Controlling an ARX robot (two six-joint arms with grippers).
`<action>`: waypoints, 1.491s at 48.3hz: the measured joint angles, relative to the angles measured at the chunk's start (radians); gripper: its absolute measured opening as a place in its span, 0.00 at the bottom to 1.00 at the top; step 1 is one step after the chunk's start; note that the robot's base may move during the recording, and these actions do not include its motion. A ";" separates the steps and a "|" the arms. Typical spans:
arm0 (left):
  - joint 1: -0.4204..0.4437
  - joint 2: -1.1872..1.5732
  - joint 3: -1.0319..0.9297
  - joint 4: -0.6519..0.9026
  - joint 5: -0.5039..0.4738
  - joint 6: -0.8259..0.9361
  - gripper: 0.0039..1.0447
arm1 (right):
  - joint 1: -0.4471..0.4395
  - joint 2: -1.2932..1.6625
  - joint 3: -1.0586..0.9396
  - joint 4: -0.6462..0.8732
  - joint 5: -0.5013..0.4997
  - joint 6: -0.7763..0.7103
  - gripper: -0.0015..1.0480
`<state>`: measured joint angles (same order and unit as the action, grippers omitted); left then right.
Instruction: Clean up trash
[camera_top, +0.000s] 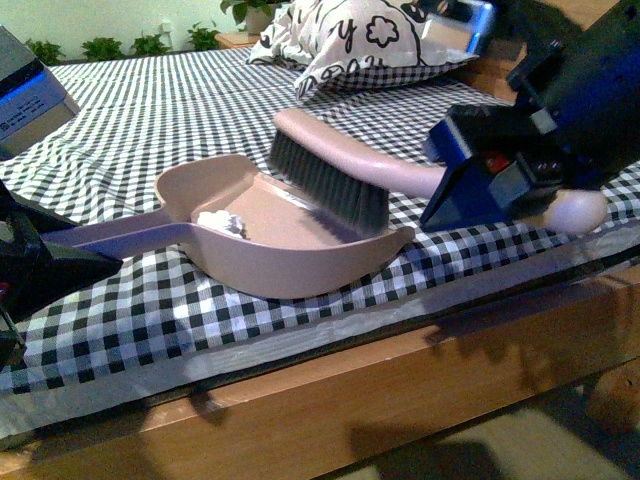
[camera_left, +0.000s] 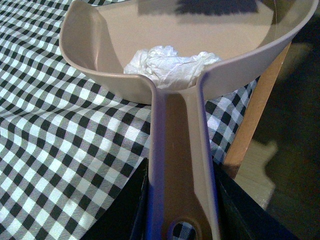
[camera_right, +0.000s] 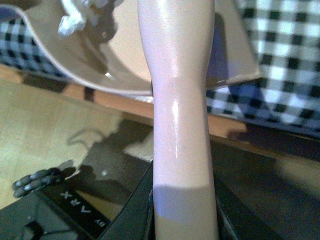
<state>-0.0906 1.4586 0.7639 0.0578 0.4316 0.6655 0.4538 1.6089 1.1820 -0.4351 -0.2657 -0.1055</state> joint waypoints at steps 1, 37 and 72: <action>0.000 0.000 0.000 0.000 0.001 0.000 0.27 | -0.004 -0.001 0.003 0.001 0.006 -0.003 0.19; 0.116 -0.356 -0.071 0.187 -0.238 -0.450 0.27 | -0.348 -0.523 -0.067 0.113 -0.097 0.119 0.19; -0.053 -1.101 -0.243 -0.087 -0.857 -0.575 0.27 | -0.323 -0.922 -0.070 0.093 -0.092 0.380 0.19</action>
<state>-0.1436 0.3576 0.5209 -0.0288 -0.4252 0.0902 0.1307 0.6868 1.1122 -0.3424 -0.3573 0.2741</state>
